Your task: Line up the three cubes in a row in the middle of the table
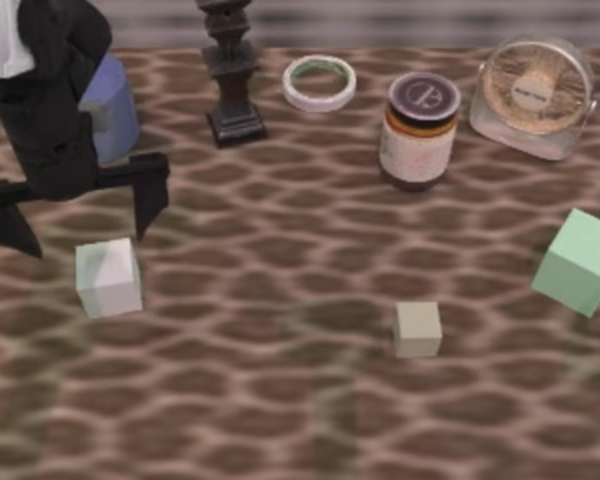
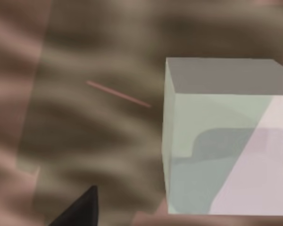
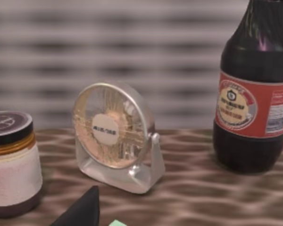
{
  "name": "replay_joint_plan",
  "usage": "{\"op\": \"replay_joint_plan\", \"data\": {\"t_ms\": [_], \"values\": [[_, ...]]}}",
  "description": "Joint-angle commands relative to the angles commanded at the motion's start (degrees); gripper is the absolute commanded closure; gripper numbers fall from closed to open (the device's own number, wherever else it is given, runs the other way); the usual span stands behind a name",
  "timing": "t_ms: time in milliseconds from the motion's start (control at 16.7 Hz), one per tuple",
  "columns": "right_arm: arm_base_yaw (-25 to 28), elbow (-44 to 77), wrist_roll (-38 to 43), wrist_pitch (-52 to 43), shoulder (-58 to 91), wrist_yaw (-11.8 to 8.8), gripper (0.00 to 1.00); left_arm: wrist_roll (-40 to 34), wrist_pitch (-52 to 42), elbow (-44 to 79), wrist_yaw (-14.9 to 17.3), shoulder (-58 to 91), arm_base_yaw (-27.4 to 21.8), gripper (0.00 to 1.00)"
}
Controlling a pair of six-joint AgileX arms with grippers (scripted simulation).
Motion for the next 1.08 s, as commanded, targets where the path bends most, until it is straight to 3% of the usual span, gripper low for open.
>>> {"op": "replay_joint_plan", "data": {"t_ms": [300,780,1080], "values": [[0.0,0.0,0.0,0.0,0.0,0.0,0.0,-0.09,0.75,-0.34,-0.05,0.58,-0.18,0.0],[0.0,0.0,0.0,0.0,0.0,0.0,0.0,0.17,15.9,-8.85,0.05,7.01,0.06,0.0],[0.0,0.0,0.0,0.0,0.0,0.0,0.0,0.21,18.03,-10.09,0.06,7.94,0.1,0.0]]}}
